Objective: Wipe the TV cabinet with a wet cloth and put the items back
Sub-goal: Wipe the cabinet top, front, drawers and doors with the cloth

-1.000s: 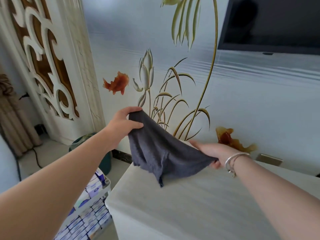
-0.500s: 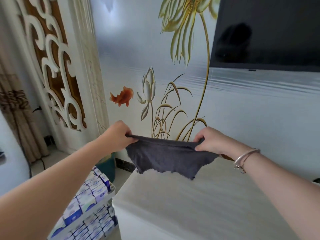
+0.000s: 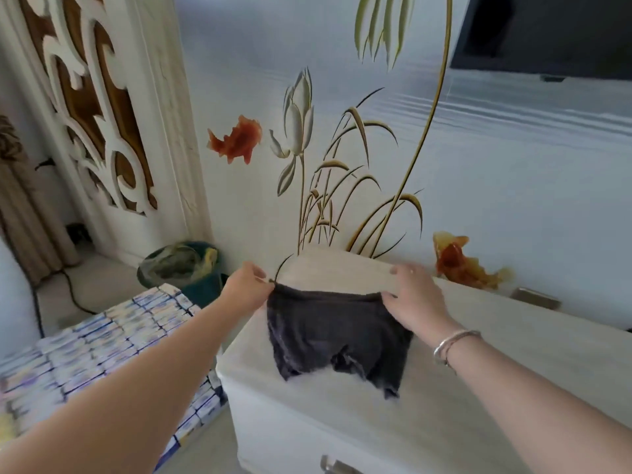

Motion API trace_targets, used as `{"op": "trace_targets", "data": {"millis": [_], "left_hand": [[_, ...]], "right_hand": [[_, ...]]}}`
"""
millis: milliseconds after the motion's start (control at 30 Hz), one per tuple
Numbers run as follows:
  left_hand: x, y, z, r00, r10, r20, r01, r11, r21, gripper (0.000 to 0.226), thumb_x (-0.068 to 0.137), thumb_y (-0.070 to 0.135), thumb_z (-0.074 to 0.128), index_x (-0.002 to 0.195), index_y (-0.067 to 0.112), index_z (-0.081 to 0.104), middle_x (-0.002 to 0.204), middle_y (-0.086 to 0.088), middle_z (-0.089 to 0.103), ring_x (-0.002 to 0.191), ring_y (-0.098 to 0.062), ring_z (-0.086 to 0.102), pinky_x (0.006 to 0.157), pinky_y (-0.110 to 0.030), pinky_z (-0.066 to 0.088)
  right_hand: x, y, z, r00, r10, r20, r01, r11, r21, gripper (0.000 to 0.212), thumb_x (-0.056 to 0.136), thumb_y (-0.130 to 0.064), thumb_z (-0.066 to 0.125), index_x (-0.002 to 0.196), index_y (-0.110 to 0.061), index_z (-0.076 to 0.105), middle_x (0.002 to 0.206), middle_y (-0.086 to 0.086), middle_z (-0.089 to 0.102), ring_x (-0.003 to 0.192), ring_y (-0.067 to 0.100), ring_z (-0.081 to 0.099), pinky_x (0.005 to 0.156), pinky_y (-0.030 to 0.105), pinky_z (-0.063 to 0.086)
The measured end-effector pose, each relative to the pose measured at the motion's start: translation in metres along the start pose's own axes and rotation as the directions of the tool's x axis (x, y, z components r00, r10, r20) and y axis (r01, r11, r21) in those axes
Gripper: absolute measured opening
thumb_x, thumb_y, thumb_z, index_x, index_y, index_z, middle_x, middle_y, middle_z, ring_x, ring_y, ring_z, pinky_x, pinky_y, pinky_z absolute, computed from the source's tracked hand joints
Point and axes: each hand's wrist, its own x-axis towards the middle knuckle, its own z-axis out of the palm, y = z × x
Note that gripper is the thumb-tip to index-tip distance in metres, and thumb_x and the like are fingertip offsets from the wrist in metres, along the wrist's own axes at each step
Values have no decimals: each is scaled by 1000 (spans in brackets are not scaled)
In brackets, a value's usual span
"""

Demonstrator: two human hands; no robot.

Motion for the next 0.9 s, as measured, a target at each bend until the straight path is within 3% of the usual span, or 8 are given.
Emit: {"op": "trace_targets", "data": {"millis": [100,200,300,400,567,667,800,900], "left_hand": [[11,-20,8,999,12,-50,-10,999,37,22,88,16,58,107,9,52,105,-7,60,95,-23,55,81,-28,40],[17,-30,14,998,59,13,-59,997,51,27,95,18,49,119,7,55,117,-7,60,112,-23,54,90,-27,37],[34,-42,20,996,66,52,-63,996,-58,29,99,18,42,120,7,58,118,-7,60,114,-23,54,94,-27,37],[50,-54,15,997,25,77,-5,968,-251,22,99,19,42,113,13,58,120,-9,62,113,-25,56,105,-38,39],[60,-64,-8,997,-11,79,36,944,-327,32,101,18,37,127,10,53,123,-7,60,112,-19,54,88,-26,36],[59,-68,-19,995,-40,96,69,943,-326,36,102,15,33,131,5,50,129,-10,58,122,-23,51,83,-17,39],[50,-62,-20,991,-89,100,118,930,-347,37,102,12,29,132,-2,48,133,-18,54,122,-27,50,46,-1,42],[39,-65,-17,994,-99,52,110,947,-302,36,103,19,30,128,6,53,128,-9,58,107,-18,53,61,-12,42]], "right_hand": [[-26,-17,30,870,-433,238,429,901,71,52,97,-56,27,147,-46,19,159,-15,3,147,14,-3,119,44,1],[-22,-29,58,698,-609,377,673,738,-54,50,95,-60,8,143,-56,-5,154,-25,-15,143,9,-23,114,40,-15],[21,-47,77,726,-596,343,651,757,-62,48,96,-57,8,143,-55,-1,155,-27,-10,144,6,-18,115,39,-11],[90,-59,97,855,-445,268,490,861,-134,47,100,-49,11,147,-49,6,158,-21,-2,146,9,-7,118,49,2],[157,-63,111,962,-189,195,227,953,-198,49,100,-45,12,149,-39,14,159,-7,14,145,21,16,115,51,15],[133,-73,111,937,-252,242,298,937,-181,49,101,-44,11,150,-39,13,160,-9,7,147,20,6,117,52,8],[57,-99,106,807,-520,280,561,823,-90,51,97,-49,6,143,-45,26,157,-17,13,147,15,2,117,51,4],[5,-116,101,712,-637,296,677,735,-48,54,94,-49,8,139,-41,37,152,-14,28,145,19,11,116,53,7]]}}
